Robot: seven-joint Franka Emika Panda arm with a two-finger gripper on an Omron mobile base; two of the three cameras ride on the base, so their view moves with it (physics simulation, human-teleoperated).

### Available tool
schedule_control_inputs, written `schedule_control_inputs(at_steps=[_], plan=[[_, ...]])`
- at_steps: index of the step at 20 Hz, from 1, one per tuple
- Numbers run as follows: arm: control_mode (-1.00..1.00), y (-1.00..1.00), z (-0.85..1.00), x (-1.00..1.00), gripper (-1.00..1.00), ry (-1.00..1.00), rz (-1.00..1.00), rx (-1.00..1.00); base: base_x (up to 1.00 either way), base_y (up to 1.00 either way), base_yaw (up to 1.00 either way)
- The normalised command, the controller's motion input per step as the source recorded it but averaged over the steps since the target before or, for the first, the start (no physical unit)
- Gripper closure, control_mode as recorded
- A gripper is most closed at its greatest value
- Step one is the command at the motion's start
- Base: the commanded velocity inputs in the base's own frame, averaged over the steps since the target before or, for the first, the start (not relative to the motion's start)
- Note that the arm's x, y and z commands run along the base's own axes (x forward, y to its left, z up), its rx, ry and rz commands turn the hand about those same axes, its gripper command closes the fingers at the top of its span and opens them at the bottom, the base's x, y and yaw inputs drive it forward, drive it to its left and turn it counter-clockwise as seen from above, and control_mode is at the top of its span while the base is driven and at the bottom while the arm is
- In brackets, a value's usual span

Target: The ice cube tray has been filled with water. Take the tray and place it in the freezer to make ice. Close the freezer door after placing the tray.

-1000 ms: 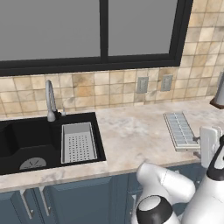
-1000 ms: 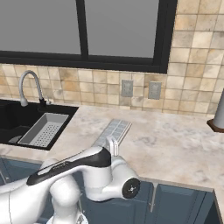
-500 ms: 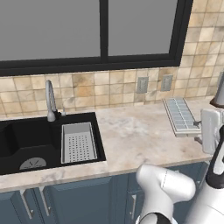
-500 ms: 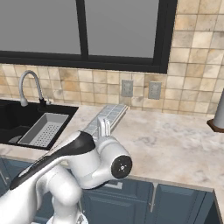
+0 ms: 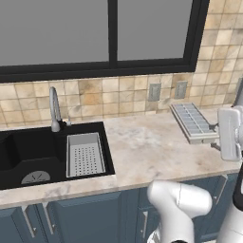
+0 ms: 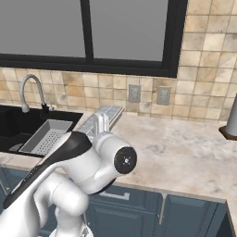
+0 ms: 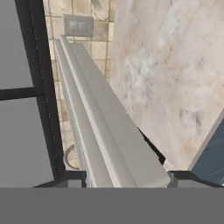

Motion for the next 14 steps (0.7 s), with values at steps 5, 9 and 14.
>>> schedule_control_inputs(at_steps=[5,9,14], plan=[[-1.0,0.32,0.21,-0.07,1.0,0.02,0.03,0.11,0.0,0.0,0.0],[-1.0,0.29,0.09,0.0,1.0,0.0,0.0,0.12,0.0,0.0,0.0],[-1.0,0.15,0.0,-0.1,1.0,-0.03,0.0,0.03,0.0,0.0,0.0]])
